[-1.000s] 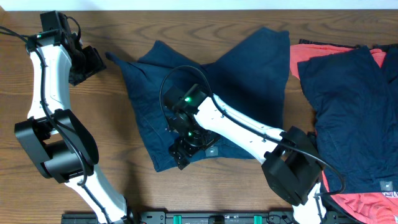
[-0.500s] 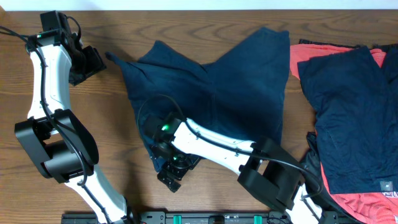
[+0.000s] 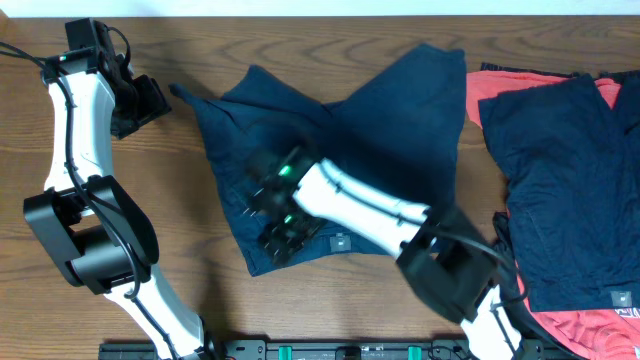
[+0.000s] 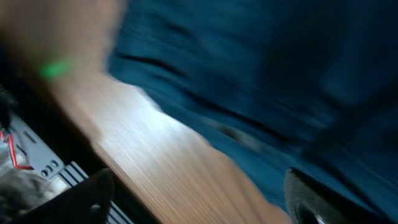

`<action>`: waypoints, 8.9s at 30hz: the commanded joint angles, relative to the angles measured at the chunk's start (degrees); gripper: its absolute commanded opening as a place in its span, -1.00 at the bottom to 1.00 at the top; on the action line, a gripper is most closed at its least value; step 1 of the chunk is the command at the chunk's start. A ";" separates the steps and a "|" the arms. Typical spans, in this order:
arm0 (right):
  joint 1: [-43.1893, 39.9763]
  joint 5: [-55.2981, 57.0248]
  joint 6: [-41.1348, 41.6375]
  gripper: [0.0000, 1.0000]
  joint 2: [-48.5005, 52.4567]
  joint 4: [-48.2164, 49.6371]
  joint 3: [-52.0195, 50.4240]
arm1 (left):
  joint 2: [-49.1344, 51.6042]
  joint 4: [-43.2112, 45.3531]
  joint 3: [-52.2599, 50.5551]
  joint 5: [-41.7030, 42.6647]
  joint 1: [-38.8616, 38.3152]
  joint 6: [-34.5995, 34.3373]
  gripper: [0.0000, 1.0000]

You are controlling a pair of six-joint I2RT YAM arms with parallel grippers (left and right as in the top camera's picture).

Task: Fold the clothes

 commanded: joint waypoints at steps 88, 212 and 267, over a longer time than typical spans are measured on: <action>-42.97 4.07 14.25 -0.98 -21.38 15.65 -40.22 | 0.20 -0.44 -0.22 6.38 0.13 0.31 0.32; 7.93 -0.02 1.75 0.50 -8.76 4.11 -25.40 | 0.20 -3.32 -0.22 15.39 0.13 1.66 0.32; 11.06 21.86 -9.86 0.50 -2.99 7.34 -16.24 | 0.20 -3.69 -0.22 15.41 0.13 1.88 0.32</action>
